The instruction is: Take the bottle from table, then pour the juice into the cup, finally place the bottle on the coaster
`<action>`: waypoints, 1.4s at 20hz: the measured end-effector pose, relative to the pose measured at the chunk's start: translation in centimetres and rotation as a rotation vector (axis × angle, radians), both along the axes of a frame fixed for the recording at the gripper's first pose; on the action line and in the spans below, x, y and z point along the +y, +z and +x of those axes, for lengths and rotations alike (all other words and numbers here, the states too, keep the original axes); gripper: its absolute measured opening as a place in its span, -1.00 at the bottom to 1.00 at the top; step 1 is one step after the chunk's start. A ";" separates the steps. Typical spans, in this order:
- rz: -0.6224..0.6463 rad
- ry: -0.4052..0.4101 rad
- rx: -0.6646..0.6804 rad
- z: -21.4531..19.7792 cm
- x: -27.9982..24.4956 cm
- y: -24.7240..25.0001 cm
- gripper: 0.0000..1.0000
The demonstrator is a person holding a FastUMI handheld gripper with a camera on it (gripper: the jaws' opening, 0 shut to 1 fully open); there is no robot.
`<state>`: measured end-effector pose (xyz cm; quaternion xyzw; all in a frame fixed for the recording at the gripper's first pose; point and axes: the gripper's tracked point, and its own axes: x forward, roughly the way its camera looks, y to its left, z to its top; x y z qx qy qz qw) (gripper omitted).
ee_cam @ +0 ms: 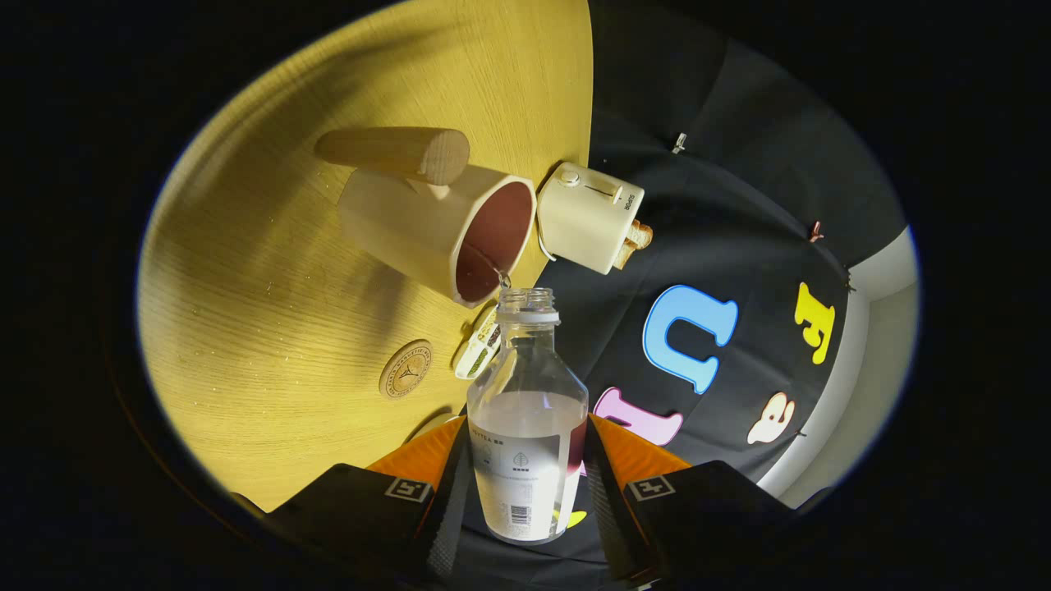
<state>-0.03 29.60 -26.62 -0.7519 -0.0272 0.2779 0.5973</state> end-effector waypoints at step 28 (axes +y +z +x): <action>-0.198 0.235 -0.159 0.4 2.0 1.4 0.43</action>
